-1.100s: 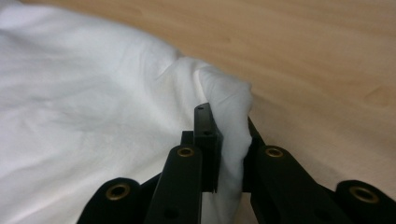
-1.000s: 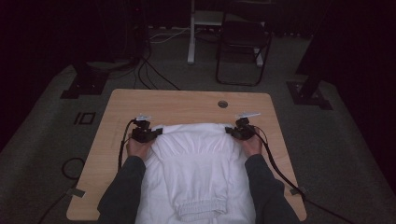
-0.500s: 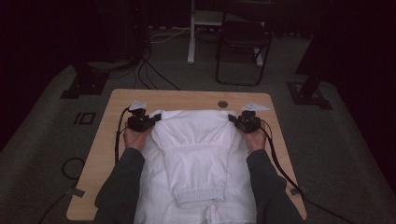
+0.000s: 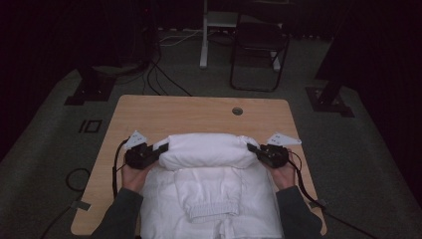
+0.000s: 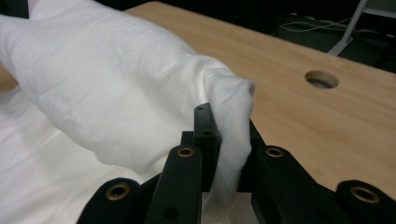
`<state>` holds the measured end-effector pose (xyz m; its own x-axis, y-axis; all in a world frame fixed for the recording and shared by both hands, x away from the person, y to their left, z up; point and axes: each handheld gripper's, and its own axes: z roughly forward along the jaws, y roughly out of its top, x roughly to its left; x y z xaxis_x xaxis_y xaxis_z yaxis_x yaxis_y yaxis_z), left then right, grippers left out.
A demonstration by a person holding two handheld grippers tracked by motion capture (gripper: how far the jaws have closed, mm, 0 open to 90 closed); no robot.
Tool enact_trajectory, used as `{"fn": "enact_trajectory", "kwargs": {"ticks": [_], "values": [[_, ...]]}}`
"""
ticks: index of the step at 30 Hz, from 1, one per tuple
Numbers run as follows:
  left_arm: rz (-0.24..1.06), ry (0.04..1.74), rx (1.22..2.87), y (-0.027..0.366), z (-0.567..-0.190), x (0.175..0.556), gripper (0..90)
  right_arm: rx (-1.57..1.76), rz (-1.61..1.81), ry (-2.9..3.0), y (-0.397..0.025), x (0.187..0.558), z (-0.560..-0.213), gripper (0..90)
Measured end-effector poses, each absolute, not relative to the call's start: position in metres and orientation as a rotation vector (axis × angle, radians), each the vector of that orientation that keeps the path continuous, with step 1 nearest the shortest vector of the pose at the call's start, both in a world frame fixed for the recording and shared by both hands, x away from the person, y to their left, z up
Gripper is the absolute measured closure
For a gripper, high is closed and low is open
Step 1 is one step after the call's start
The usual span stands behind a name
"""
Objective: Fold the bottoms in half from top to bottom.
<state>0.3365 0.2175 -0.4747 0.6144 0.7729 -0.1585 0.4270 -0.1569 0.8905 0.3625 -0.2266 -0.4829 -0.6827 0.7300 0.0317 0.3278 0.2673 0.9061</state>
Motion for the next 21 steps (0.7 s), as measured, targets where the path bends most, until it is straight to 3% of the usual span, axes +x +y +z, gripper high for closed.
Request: {"fn": "enact_trajectory", "kwargs": {"ticks": [5, 11, 17, 21], "values": [[0.358, 0.957, 1.869, 0.218, -0.490, 0.304, 80.8, 0.948, 1.367, 2.211, -0.228, 0.330, -0.496, 84.0], [0.327, 0.955, 2.081, 0.205, -0.526, 0.279, 80.6, 0.971, 1.256, 2.343, -0.225, 0.303, -0.528, 83.9], [0.317, 0.991, 2.106, 0.199, -0.551, 0.292, 80.6, 0.998, 1.119, 2.438, -0.212, 0.309, -0.560, 83.9], [0.386, 1.002, 2.108, 0.194, -0.551, 0.307, 80.6, 1.026, 1.102, 2.420, -0.208, 0.323, -0.560, 83.8]]}}
